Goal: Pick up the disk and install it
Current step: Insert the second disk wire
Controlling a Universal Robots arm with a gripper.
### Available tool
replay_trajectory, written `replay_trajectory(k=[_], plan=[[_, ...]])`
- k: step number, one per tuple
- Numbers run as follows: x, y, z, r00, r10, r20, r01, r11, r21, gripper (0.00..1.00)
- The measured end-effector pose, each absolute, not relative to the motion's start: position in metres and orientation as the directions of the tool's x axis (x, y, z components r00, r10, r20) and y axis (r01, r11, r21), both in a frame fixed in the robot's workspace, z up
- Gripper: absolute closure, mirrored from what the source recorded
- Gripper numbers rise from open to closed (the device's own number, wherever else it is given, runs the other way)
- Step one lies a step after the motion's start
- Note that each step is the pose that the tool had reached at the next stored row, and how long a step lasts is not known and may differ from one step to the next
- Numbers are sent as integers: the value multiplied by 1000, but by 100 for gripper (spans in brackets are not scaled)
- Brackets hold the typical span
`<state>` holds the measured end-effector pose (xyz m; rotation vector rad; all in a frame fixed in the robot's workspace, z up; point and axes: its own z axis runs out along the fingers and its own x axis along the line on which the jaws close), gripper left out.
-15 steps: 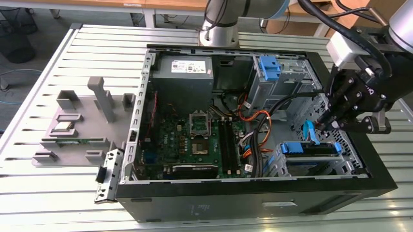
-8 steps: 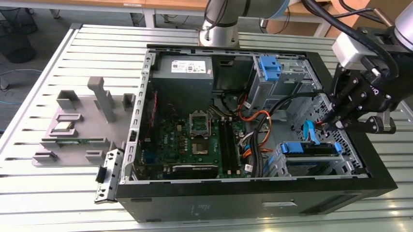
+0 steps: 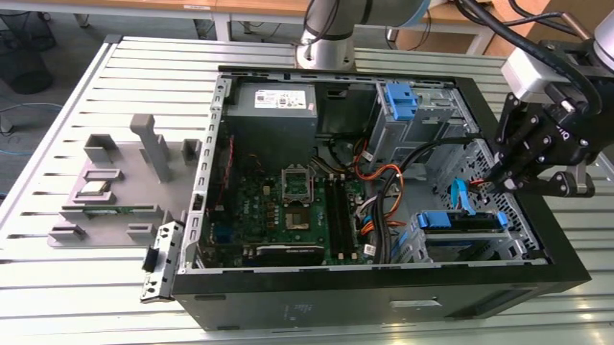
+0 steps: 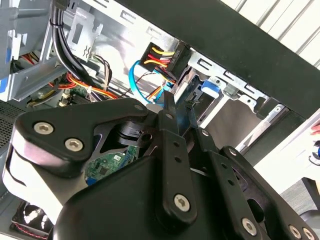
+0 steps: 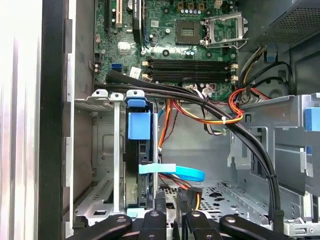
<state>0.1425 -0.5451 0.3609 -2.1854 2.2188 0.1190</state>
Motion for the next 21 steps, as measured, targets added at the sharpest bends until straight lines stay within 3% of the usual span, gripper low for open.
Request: replay_trajectory(k=[21], plan=[[160,-543,359,-17,-997,-71,-999,14,38,76]])
